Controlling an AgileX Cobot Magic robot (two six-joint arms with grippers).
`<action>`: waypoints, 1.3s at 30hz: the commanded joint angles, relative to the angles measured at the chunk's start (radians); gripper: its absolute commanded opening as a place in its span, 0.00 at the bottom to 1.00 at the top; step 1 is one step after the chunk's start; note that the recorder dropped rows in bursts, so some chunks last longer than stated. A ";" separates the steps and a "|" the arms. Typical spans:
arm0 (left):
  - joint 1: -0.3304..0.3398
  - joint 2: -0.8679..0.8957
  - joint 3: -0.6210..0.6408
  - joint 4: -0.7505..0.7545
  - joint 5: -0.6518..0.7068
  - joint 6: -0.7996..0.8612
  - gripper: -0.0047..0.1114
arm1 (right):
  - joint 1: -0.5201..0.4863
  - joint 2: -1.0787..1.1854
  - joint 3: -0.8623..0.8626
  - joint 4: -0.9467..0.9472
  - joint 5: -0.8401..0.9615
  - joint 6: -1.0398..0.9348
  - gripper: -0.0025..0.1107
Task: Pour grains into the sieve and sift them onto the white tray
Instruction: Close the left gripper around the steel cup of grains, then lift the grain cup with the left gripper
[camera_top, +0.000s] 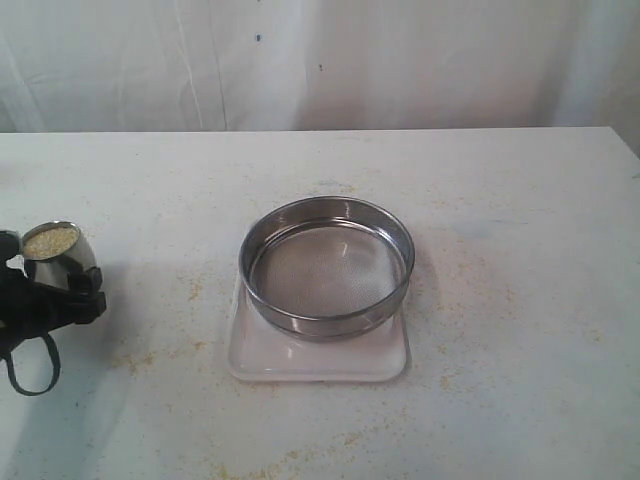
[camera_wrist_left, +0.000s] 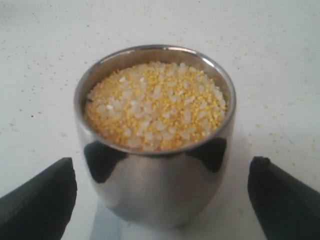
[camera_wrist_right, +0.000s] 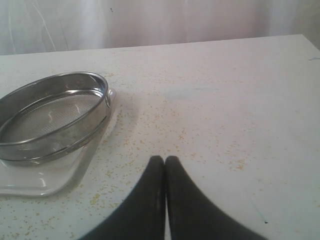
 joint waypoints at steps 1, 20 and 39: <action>-0.002 0.003 -0.016 -0.016 -0.003 -0.001 0.83 | -0.004 -0.005 0.007 0.006 -0.008 0.001 0.02; -0.002 0.003 -0.100 -0.039 0.068 0.002 0.83 | -0.004 -0.005 0.007 0.006 -0.008 0.001 0.02; -0.002 0.062 -0.100 -0.062 -0.003 -0.002 0.83 | -0.004 -0.005 0.007 0.006 -0.008 0.001 0.02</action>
